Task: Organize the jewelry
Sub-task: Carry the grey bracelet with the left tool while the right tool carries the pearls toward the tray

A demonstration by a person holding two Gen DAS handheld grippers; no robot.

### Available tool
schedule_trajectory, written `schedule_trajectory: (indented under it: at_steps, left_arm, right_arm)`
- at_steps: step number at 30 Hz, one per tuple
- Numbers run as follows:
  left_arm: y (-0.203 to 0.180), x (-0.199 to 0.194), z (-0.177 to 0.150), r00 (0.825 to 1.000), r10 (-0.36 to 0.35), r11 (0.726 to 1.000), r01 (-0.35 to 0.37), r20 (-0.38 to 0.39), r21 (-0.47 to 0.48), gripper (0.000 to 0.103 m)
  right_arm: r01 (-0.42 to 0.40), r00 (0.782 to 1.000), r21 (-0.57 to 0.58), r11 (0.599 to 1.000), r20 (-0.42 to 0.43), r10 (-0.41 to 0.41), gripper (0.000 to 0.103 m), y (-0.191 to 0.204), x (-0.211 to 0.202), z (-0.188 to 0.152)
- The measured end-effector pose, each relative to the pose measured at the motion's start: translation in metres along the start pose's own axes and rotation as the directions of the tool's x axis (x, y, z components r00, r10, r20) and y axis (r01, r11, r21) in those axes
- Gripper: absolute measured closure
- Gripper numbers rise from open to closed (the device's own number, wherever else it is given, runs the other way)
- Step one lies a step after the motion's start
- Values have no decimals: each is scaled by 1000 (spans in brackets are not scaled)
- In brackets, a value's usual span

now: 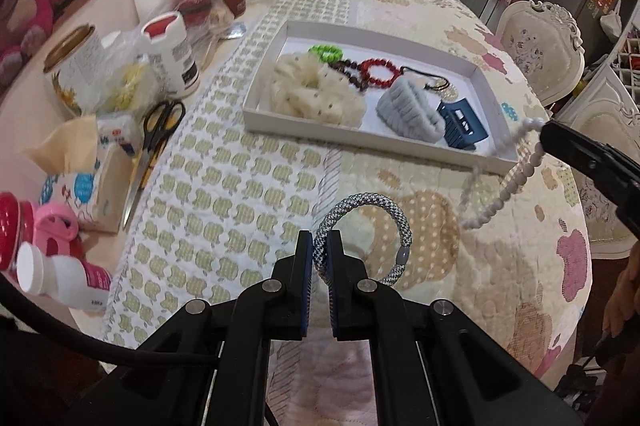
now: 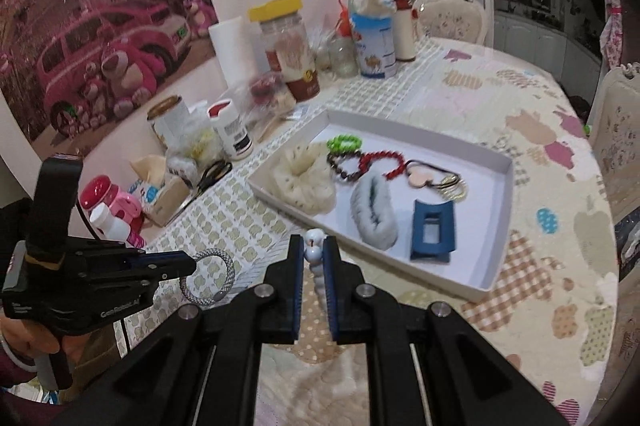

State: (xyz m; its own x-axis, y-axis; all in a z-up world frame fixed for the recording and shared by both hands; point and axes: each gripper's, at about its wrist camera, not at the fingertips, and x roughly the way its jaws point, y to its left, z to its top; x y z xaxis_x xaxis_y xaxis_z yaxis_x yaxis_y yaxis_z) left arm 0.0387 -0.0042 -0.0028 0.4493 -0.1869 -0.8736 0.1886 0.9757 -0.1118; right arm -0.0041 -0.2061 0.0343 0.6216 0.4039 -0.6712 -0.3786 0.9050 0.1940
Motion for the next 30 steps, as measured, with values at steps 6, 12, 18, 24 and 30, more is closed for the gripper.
schedule_trajectory:
  at_steps: [6, 12, 18, 24, 30]
  left_arm:
    - [-10, -6, 11, 1000, 4, 1000, -5, 26, 28, 97]
    - [-17, -12, 22, 999, 4, 999, -6, 52, 46, 97]
    - [-19, -14, 30, 998, 3, 999, -6, 62, 52, 97]
    - [-18, -19, 46, 996, 2, 999, -6, 86, 44, 97]
    - [-18, -19, 65, 995, 7, 999, -11, 103, 42, 97]
  right_arm:
    - [23, 999, 15, 1000, 42, -23, 94, -7, -23, 4]
    - [43, 997, 21, 999, 69, -44, 94, -11, -38, 7]
    - [56, 995, 33, 998, 76, -59, 93, -17, -45, 7]
    - [68, 995, 37, 997, 76, -71, 93, -21, -47, 7]
    - [88, 993, 47, 995, 80, -91, 93, -29, -47, 13]
